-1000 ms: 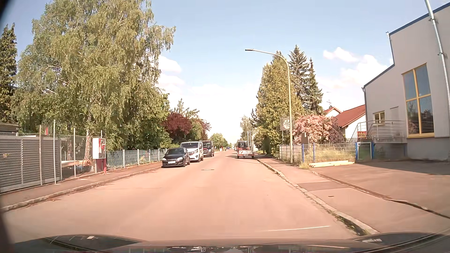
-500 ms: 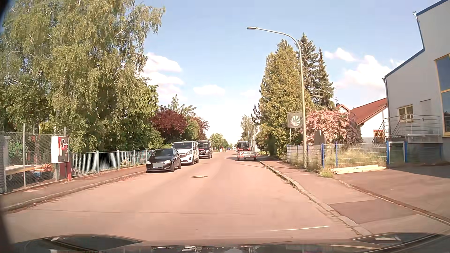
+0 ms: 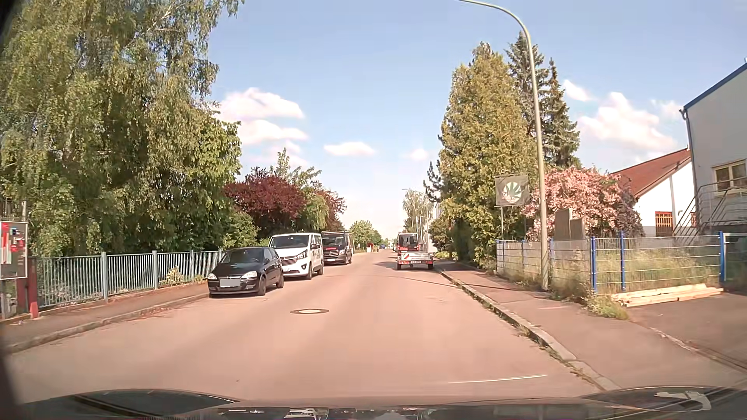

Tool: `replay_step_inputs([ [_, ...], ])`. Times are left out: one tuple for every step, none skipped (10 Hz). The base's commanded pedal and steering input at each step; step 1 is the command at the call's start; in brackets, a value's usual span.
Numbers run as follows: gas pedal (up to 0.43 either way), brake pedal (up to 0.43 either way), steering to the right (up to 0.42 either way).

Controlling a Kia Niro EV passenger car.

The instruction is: Follow the waypoints while adhering to traffic rules and regulations

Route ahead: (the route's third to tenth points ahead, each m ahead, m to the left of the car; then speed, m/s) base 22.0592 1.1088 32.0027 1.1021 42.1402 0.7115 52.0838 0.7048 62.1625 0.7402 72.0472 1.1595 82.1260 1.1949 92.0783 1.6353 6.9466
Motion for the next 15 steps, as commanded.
replay_step_inputs([
  [0.000,0.201,-0.012],
  [0.000,0.207,-0.011],
  [0.000,0.220,-0.011],
  [0.000,0.213,-0.011],
  [0.000,0.220,-0.012],
  [0.000,0.220,-0.020],
  [0.000,0.220,-0.030],
  [0.000,0.213,-0.038],
  [0.000,0.207,-0.045],
  [0.000,0.195,-0.050],
  [0.000,0.189,-0.052],
  [0.000,0.171,-0.052],
  [0.000,0.159,-0.052],
  [0.000,0.159,-0.053],
  [0.000,0.159,-0.054],
])
